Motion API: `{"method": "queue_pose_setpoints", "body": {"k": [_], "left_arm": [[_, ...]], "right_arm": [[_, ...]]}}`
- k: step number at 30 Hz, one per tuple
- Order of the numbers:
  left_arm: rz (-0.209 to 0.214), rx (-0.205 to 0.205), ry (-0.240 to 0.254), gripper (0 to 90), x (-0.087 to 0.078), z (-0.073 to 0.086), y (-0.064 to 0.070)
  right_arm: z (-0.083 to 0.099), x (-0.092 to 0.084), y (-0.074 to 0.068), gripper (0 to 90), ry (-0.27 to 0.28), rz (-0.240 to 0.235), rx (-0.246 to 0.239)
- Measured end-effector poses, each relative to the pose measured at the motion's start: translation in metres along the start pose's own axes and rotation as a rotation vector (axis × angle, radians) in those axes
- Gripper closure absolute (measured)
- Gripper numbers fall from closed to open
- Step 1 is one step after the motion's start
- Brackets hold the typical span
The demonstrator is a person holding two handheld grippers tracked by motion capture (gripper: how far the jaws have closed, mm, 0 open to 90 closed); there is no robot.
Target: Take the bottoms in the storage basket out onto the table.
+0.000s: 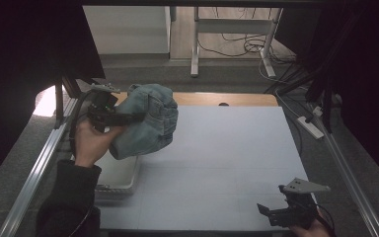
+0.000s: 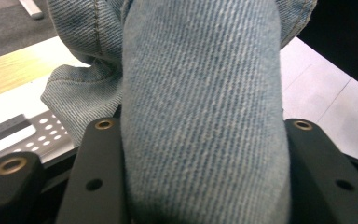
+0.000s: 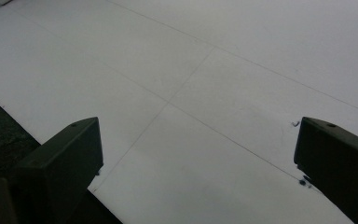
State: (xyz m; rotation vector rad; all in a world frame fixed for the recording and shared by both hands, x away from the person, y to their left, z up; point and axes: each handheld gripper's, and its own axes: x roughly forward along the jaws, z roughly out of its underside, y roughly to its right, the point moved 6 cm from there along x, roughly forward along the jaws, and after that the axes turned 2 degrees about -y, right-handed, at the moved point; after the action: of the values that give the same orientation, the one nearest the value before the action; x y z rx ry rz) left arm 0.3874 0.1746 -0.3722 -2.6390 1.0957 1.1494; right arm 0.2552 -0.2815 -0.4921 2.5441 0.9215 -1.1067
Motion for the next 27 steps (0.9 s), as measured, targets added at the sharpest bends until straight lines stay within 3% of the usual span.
{"method": "queue_pose_setpoints", "body": {"k": [27], "left_arm": [[0.05,0.102,-0.034,52.9,0.047,-0.019,0.041]], "right_arm": [[0.0,0.0,0.001,1.5,0.003,0.003,0.01]]}}
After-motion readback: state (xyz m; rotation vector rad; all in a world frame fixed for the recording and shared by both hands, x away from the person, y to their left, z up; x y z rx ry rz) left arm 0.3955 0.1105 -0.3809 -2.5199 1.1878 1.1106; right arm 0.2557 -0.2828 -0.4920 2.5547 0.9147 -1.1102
